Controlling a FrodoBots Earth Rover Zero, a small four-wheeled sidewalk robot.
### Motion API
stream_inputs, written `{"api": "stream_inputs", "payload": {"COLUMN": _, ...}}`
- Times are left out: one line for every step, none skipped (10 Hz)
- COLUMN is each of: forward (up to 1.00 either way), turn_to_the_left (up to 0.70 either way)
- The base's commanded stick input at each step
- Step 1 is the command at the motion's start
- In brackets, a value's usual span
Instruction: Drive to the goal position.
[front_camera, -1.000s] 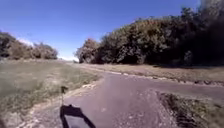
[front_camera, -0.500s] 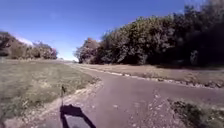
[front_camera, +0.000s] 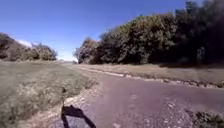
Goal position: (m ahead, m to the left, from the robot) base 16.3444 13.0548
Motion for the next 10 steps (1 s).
{"api": "stream_inputs", "payload": {"forward": 1.00, "turn_to_the_left": 0.01}}
{"api": "stream_inputs", "payload": {"forward": 1.00, "turn_to_the_left": 0.01}}
{"api": "stream_inputs", "payload": {"forward": 1.00, "turn_to_the_left": 0.01}}
{"api": "stream_inputs", "payload": {"forward": 1.00, "turn_to_the_left": 0.01}}
{"api": "stream_inputs", "payload": {"forward": 1.00, "turn_to_the_left": 0.01}}
{"api": "stream_inputs", "payload": {"forward": 1.00, "turn_to_the_left": 0.01}}
{"api": "stream_inputs", "payload": {"forward": 1.00, "turn_to_the_left": 0.01}}
{"api": "stream_inputs", "payload": {"forward": 1.00, "turn_to_the_left": -0.14}}
{"api": "stream_inputs", "payload": {"forward": 1.00, "turn_to_the_left": -0.39}}
{"api": "stream_inputs", "payload": {"forward": 1.00, "turn_to_the_left": -0.38}}
